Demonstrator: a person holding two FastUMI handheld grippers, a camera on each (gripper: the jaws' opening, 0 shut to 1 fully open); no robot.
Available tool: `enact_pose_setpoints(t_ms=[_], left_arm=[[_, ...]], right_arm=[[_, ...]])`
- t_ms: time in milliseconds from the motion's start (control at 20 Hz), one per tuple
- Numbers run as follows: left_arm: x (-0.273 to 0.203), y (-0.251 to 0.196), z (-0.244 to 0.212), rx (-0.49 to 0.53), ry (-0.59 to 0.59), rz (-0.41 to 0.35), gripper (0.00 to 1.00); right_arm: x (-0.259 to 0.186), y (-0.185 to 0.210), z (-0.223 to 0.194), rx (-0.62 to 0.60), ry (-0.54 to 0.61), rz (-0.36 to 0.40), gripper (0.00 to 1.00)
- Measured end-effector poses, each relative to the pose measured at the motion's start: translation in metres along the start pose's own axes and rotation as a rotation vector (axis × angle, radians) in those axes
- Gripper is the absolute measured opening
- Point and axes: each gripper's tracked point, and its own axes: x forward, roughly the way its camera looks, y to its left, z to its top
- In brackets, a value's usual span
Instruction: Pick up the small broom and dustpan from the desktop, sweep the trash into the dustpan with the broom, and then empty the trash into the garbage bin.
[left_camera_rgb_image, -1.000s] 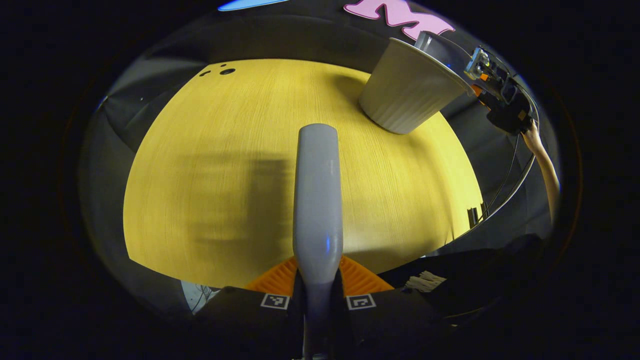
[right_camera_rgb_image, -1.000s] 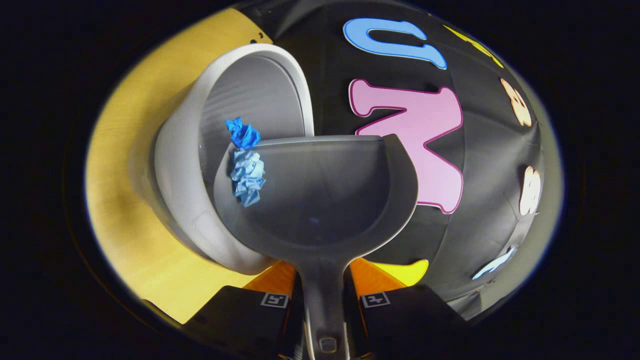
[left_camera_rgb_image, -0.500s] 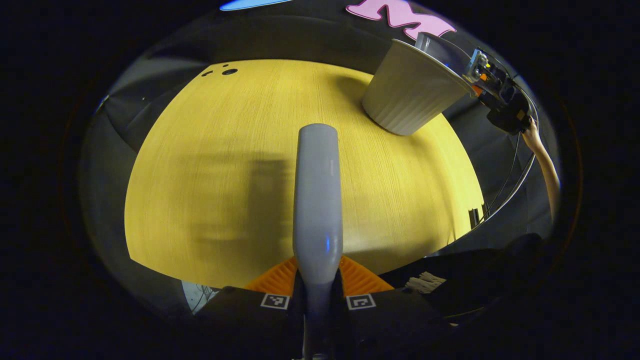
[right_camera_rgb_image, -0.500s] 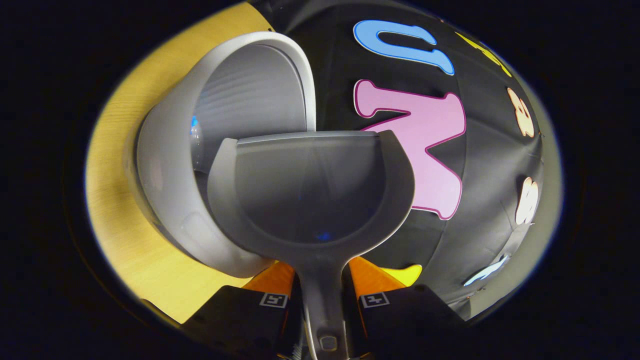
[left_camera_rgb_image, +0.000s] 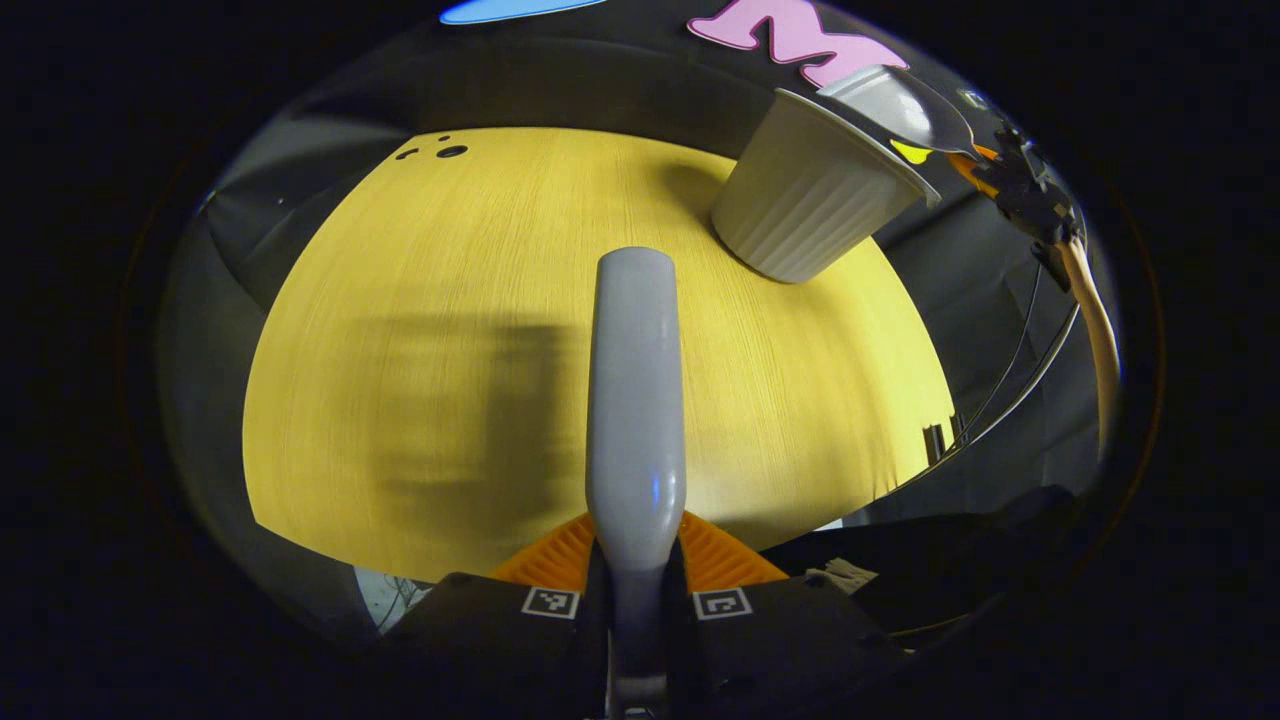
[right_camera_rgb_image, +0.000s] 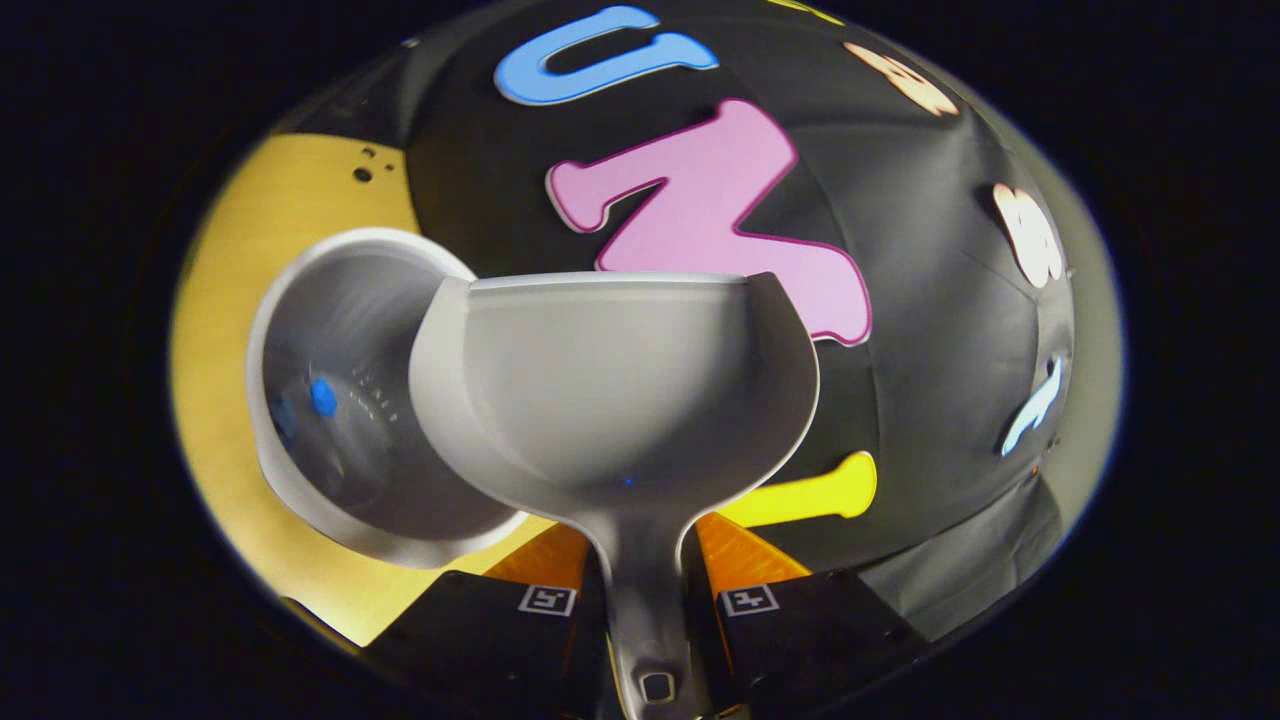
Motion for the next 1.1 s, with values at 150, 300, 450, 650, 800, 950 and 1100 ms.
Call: enact_pose_setpoints(t_ms=[150, 300, 450, 650, 800, 950, 1100], left_arm=[[-0.003, 0.010, 0.004, 0.001, -0.017, 0.014, 0.27], [-0.008, 0.019, 0.004, 0.005, -0.031, 0.034, 0.27], [-0.012, 0.025, -0.001, -0.010, -0.034, 0.041, 0.27], [-0.008, 0.027, -0.009, -0.043, -0.042, 0.039, 0.27], [-0.008, 0.033, -0.018, -0.063, -0.045, 0.044, 0.27], [-0.009, 0.041, -0.027, -0.061, -0.040, 0.061, 0.27], [-0.008, 0.045, -0.037, -0.078, -0.033, 0.069, 0.27]], right_arm=[[-0.022, -0.013, 0.015, 0.176, 0.006, 0.033, 0.38], [-0.050, -0.012, 0.035, 0.398, -0.024, 0.111, 0.43], [-0.084, -0.010, 0.049, 0.548, -0.025, 0.176, 0.37], [-0.126, 0.021, 0.052, 0.744, -0.024, 0.263, 0.37], [-0.154, 0.072, 0.042, 0.784, 0.033, 0.319, 0.38], [-0.189, 0.128, 0.027, 0.810, 0.104, 0.422, 0.37], [-0.219, 0.172, 0.014, 0.825, 0.169, 0.501, 0.38]])
